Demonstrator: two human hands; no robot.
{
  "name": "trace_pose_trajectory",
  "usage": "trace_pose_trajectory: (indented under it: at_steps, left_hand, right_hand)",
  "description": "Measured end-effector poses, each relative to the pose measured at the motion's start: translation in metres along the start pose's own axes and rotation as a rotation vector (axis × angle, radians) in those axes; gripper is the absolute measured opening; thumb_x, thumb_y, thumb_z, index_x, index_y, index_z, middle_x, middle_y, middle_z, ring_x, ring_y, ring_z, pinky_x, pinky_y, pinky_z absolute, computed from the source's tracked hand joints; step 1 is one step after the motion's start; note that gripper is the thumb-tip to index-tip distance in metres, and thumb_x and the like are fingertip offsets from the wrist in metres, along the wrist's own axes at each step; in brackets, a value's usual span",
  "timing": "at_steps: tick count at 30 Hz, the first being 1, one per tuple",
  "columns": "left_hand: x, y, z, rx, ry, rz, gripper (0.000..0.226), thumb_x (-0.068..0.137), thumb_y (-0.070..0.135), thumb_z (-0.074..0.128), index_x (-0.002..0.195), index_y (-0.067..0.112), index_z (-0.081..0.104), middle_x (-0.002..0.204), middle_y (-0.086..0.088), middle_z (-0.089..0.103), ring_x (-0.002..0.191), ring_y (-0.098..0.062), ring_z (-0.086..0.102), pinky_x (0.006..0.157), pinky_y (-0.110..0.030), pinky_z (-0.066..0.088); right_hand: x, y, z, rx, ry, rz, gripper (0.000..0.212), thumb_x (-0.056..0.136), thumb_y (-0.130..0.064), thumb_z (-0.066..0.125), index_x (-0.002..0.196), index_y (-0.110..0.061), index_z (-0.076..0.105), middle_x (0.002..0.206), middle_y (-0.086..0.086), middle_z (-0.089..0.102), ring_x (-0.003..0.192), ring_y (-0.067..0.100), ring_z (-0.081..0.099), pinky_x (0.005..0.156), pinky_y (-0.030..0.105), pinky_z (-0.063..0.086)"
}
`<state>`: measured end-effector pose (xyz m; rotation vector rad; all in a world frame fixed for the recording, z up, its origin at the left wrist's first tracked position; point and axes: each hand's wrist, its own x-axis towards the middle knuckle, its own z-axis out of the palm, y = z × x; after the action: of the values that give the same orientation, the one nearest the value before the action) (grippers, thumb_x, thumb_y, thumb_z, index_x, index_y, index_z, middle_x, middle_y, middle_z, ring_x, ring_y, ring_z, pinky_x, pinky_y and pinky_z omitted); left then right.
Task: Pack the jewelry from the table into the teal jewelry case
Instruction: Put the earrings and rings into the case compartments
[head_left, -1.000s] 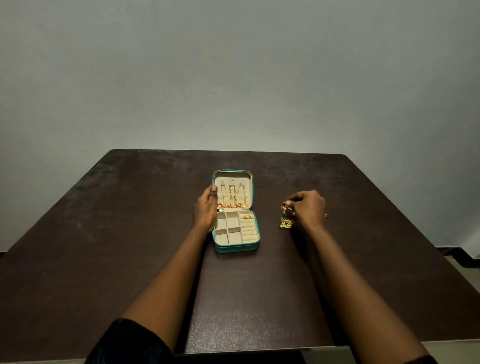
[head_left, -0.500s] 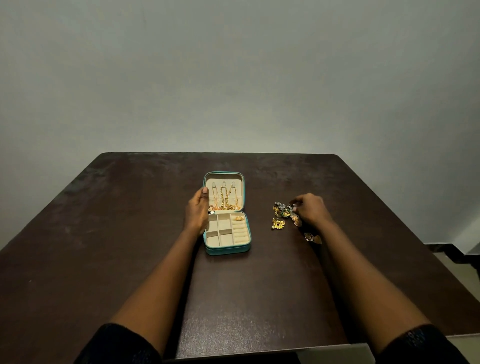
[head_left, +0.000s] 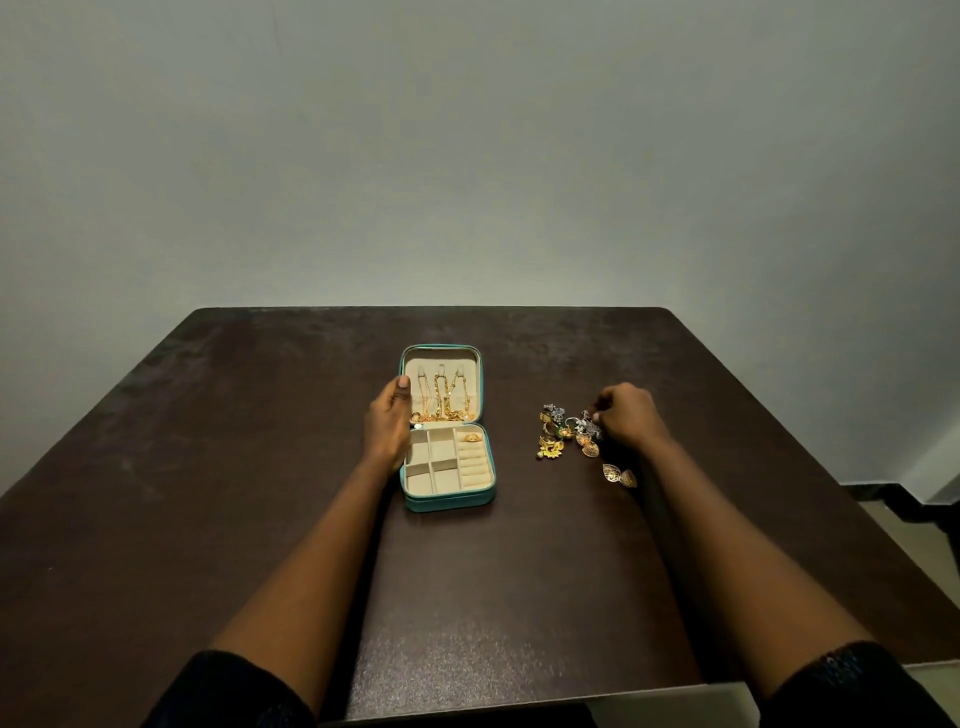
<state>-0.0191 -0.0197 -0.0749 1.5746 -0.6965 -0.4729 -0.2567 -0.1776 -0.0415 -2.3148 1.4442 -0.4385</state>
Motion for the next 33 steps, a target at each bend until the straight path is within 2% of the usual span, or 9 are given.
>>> trace_pose_trajectory:
  at_steps: [6,8,10,14,19,23,27,30,33]
  left_hand:
    - [-0.001,0.003,0.001,-0.027,0.007,-0.005,0.04,0.1,0.031,0.034,0.122,0.006,0.057,0.108,-0.008,0.063,0.096,-0.02,0.059,0.086,-0.037,0.049]
    - [-0.001,0.003,0.001,-0.034,0.003,-0.002,0.04,0.1,0.031,0.034,0.122,0.006,0.057,0.107,-0.008,0.063,0.095,-0.019,0.06,0.082,-0.034,0.05]
    - [0.0,0.001,0.0,-0.03,0.005,-0.001,0.04,0.1,0.033,0.034,0.121,0.008,0.058,0.109,-0.008,0.065,0.096,-0.02,0.06,0.087,-0.037,0.05]
    - [0.0,0.001,0.001,-0.055,0.002,-0.014,0.039,0.1,0.032,0.035,0.121,0.008,0.058,0.11,-0.009,0.064,0.097,-0.02,0.061,0.091,-0.04,0.05]
    - [0.0,0.001,0.0,-0.034,-0.005,-0.011,0.04,0.1,0.035,0.035,0.122,0.01,0.057,0.112,-0.01,0.065,0.101,-0.023,0.062,0.092,-0.043,0.051]
    - [0.0,0.001,0.0,-0.023,0.004,-0.009,0.04,0.1,0.034,0.035,0.122,0.009,0.057,0.112,-0.01,0.065,0.101,-0.023,0.062,0.09,-0.039,0.051]
    - [0.0,-0.001,0.001,-0.044,0.002,0.009,0.039,0.1,0.033,0.035,0.119,0.009,0.059,0.105,-0.006,0.064,0.096,-0.021,0.062,0.086,-0.037,0.05]
    - [0.001,-0.002,0.001,-0.041,0.004,0.008,0.039,0.1,0.034,0.035,0.119,0.01,0.059,0.103,-0.003,0.064,0.095,-0.021,0.062,0.089,-0.04,0.05]
    - [0.001,-0.002,0.002,-0.065,0.001,-0.001,0.039,0.1,0.033,0.035,0.12,0.009,0.058,0.105,-0.006,0.065,0.094,-0.021,0.061,0.088,-0.039,0.05]
  right_hand:
    - [0.003,-0.008,0.002,0.036,0.005,-0.049,0.018,0.088,-0.011,0.06,0.099,-0.003,0.072,0.102,0.014,0.071,0.101,0.026,0.064,0.09,0.035,0.05]
    - [0.005,-0.012,0.004,-0.03,-0.026,-0.069,0.02,0.087,-0.018,0.064,0.098,-0.005,0.073,0.1,0.013,0.071,0.097,0.028,0.064,0.09,0.038,0.051]
    - [0.005,-0.015,0.006,-0.163,-0.052,-0.082,0.02,0.083,-0.022,0.068,0.097,-0.009,0.074,0.104,0.012,0.068,0.1,0.031,0.061,0.088,0.039,0.051]
    - [0.005,-0.022,0.01,-0.238,-0.032,-0.063,0.018,0.08,-0.013,0.066,0.095,-0.009,0.074,0.106,0.014,0.065,0.102,0.034,0.059,0.085,0.039,0.051]
    - [0.004,-0.027,0.007,-0.173,-0.038,-0.008,0.01,0.078,-0.01,0.065,0.077,-0.002,0.07,0.085,0.018,0.065,0.088,0.035,0.063,0.071,0.034,0.048]
    - [0.006,-0.023,0.008,0.042,0.033,0.029,0.019,0.084,-0.008,0.06,0.066,-0.01,0.061,0.082,0.015,0.067,0.08,0.028,0.065,0.074,0.039,0.055]
    - [0.003,-0.027,-0.001,0.359,0.044,0.095,0.026,0.082,-0.006,0.068,0.061,-0.013,0.056,0.068,0.002,0.061,0.057,0.008,0.056,0.049,0.016,0.042]
    - [0.0,-0.033,-0.005,0.596,-0.015,0.149,0.023,0.079,-0.003,0.07,0.061,-0.009,0.057,0.062,0.008,0.061,0.05,0.015,0.057,0.041,0.018,0.045]
    - [-0.004,-0.04,-0.005,0.691,-0.068,0.155,0.019,0.079,0.0,0.069,0.064,-0.006,0.058,0.067,0.013,0.063,0.053,0.02,0.06,0.05,0.026,0.051]
